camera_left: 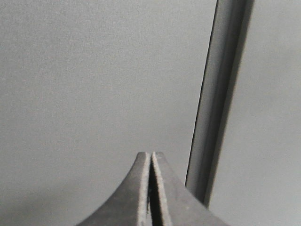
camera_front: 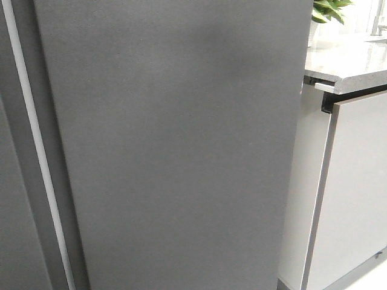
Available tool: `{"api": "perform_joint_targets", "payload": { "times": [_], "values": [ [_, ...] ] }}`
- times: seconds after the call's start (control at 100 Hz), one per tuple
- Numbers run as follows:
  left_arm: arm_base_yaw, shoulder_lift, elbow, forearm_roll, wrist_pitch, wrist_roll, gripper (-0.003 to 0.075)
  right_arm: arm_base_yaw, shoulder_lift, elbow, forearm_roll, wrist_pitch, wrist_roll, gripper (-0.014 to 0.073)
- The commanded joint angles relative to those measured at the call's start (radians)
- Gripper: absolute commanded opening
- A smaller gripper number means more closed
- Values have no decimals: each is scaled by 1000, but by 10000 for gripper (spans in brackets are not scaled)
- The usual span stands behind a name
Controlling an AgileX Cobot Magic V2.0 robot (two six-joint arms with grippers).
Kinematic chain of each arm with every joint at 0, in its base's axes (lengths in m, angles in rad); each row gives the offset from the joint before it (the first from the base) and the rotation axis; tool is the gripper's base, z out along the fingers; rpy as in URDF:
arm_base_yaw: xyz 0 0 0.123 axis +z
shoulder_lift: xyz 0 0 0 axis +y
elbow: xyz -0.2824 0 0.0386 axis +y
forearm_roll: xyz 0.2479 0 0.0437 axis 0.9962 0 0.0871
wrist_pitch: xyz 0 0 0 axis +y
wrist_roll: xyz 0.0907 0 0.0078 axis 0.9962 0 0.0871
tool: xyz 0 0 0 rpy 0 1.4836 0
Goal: Close fridge door
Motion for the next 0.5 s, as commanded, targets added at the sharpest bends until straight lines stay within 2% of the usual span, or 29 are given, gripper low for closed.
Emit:
{"api": "perform_joint_targets", "payload": {
  "times": [0.0, 0.14, 0.37, 0.49],
  "values": [
    [-2, -23, 40, -6, -83, -2, -20, -53, -137, 67, -13, -75, -5, -71],
    [-2, -23, 40, -6, -83, -2, -20, -110, -321, 254, -15, -113, -5, -71],
    [-2, -23, 40, -6, -83, -2, -20, -124, -653, 558, -15, -239, -5, -71],
    [-2, -23, 40, -6, -83, -2, -20, -152, -790, 695, -15, -258, -5, -71]
  ]
}}
